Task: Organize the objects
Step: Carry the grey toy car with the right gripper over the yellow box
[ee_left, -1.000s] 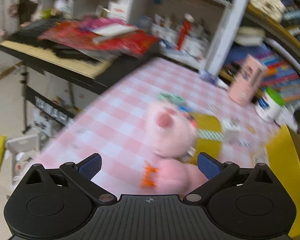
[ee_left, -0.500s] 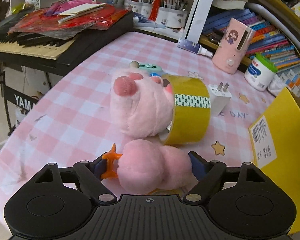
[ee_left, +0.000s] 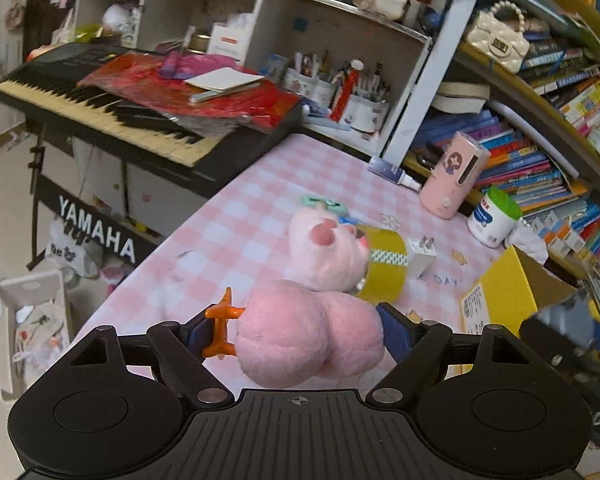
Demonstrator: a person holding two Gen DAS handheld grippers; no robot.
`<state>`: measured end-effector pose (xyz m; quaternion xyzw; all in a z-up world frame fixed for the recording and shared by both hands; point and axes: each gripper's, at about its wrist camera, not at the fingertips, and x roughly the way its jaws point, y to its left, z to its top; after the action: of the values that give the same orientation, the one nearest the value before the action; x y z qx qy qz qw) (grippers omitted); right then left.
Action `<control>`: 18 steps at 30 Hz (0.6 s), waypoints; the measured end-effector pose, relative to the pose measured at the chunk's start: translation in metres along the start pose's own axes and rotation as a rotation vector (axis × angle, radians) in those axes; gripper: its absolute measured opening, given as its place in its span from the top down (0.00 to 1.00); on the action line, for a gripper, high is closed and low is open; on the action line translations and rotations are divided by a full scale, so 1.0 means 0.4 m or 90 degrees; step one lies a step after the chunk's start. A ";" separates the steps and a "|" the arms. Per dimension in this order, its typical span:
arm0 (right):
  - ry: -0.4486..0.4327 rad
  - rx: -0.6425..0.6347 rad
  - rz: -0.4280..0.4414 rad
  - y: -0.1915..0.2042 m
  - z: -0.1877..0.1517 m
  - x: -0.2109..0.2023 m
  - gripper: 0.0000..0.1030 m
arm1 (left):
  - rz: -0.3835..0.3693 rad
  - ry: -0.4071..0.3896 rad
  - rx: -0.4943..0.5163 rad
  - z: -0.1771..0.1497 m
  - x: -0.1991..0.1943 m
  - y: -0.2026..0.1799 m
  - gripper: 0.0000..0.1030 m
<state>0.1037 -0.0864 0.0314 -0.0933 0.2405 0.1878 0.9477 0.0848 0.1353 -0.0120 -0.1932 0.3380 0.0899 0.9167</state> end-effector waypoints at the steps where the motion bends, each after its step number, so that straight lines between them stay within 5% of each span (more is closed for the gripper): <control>1: 0.009 0.003 -0.001 0.006 -0.010 -0.009 0.40 | -0.002 0.002 0.000 -0.010 -0.013 0.006 0.20; 10: 0.122 0.073 -0.043 0.038 -0.116 -0.074 0.40 | -0.065 0.025 0.078 -0.088 -0.113 -0.004 0.19; 18: 0.145 0.139 -0.086 0.038 -0.217 -0.201 0.40 | -0.132 0.064 0.141 -0.175 -0.162 -0.050 0.19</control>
<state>-0.0044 -0.1208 -0.0057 -0.0262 0.3586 0.0843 0.9293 0.0008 0.0857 -0.0122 -0.1291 0.3692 -0.0530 0.9188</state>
